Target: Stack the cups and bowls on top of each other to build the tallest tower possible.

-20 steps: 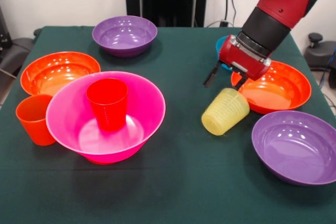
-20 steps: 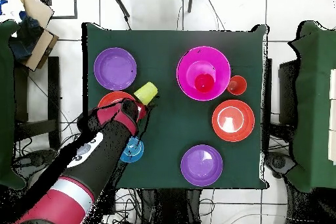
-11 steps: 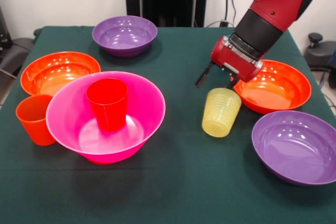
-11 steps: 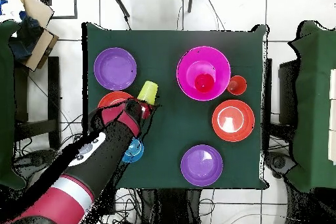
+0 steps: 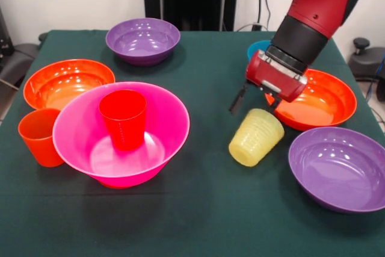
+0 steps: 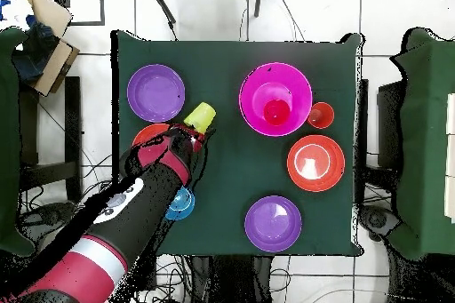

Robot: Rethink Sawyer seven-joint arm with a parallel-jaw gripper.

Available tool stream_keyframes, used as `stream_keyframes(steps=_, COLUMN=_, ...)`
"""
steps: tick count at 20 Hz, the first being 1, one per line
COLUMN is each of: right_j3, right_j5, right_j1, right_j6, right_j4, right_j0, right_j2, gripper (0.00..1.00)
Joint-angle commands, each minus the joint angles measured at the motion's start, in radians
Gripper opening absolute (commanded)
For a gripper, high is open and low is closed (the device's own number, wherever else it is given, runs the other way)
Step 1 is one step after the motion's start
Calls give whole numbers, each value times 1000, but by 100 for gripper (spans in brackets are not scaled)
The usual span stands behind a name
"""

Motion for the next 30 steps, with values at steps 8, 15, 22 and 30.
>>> stream_keyframes(steps=8, right_j3=-40, right_j5=-126, right_j1=-33, right_j6=74, right_j4=-12, right_j0=-62, right_j2=199, gripper=100)
stream_keyframes(steps=15, right_j3=-19, right_j5=-141, right_j1=-65, right_j6=61, right_j4=-32, right_j0=-81, right_j2=266, gripper=100)
stream_keyframes(steps=22, right_j3=-66, right_j5=-84, right_j1=12, right_j6=124, right_j4=35, right_j0=-3, right_j2=115, gripper=100)
stream_keyframes(steps=30, right_j3=-109, right_j5=-69, right_j1=92, right_j6=148, right_j4=101, right_j0=46, right_j2=-13, gripper=100)
